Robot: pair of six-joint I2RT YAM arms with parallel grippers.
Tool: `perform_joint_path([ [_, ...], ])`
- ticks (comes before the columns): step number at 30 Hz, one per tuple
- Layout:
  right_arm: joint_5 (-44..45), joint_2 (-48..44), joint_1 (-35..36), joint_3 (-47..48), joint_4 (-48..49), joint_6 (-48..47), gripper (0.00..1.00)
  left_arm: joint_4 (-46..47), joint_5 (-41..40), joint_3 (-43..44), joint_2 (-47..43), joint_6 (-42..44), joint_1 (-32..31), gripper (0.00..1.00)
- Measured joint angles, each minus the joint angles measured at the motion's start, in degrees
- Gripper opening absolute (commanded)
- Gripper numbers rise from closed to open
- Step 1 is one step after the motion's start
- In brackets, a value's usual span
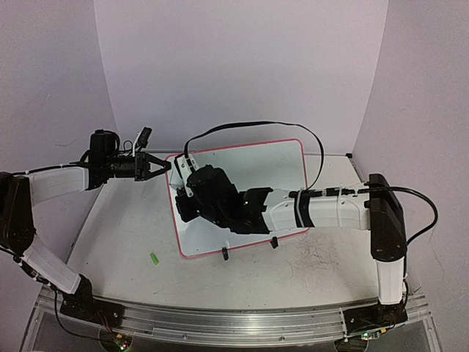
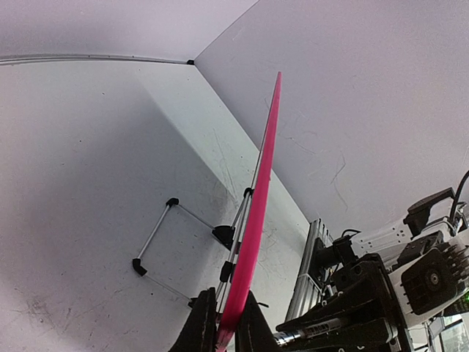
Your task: Write a sentence on the whiteboard
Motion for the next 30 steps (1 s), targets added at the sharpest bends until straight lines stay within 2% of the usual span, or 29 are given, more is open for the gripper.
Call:
perform_joint_path([
  [18, 5.38, -3.59, 0.24, -5.59, 0.86, 3.35, 0.0, 0.57, -0.11, 0.0, 0.0, 0.47, -0.04, 0.08],
  [25, 3.35, -8.79, 0.22, -14.44, 7.22, 0.5, 0.0, 0.88, 0.72, 0.0, -0.41, 0.62, -0.15, 0.08],
  [30, 2.77, -9.99, 0.22, -15.4, 10.27, -0.98, 0.0, 0.87, 0.93, 0.0, -0.52, 0.78, -0.22, 0.08],
])
